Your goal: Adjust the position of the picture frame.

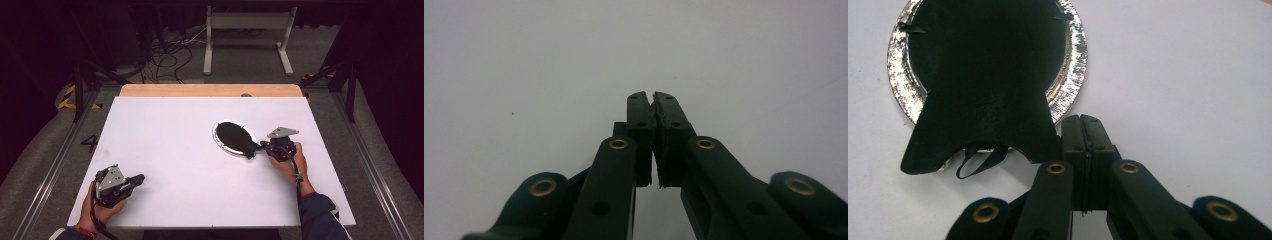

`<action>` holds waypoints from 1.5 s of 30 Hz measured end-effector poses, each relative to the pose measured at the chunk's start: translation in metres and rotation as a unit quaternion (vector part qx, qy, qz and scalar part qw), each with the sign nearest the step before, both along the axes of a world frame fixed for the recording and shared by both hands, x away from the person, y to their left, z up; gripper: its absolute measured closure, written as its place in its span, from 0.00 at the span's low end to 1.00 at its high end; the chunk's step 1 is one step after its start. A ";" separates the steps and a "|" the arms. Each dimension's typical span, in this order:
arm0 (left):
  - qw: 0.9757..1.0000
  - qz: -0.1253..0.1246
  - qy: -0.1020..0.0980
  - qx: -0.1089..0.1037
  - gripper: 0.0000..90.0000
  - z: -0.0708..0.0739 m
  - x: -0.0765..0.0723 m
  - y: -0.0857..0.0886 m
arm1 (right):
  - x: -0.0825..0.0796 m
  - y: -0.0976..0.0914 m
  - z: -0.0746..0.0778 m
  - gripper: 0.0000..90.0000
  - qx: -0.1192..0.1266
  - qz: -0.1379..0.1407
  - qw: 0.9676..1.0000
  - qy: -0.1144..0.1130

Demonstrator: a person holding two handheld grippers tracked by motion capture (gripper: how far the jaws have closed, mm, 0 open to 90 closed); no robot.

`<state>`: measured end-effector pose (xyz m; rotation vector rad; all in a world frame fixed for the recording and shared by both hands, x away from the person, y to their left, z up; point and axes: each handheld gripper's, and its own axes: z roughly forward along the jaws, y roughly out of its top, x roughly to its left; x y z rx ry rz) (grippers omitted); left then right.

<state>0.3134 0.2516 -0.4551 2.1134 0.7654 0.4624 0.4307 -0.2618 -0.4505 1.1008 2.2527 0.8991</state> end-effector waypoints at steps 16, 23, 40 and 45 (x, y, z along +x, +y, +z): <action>1.000 -0.003 0.001 0.004 0.95 0.000 0.000 -0.002 | -0.014 0.018 0.000 1.00 -0.009 0.046 0.999 0.013; 1.000 -0.005 0.002 0.006 0.95 0.000 0.000 -0.004 | -0.021 0.025 0.000 1.00 -0.009 0.062 0.998 0.016; 0.999 -0.041 0.008 0.015 0.95 0.003 0.024 -0.049 | -0.037 0.042 -0.001 1.00 -0.011 0.092 0.995 0.026; 0.999 -0.051 0.008 0.017 0.93 0.004 0.032 -0.064 | -0.042 0.046 -0.001 1.00 -0.009 0.093 0.995 0.019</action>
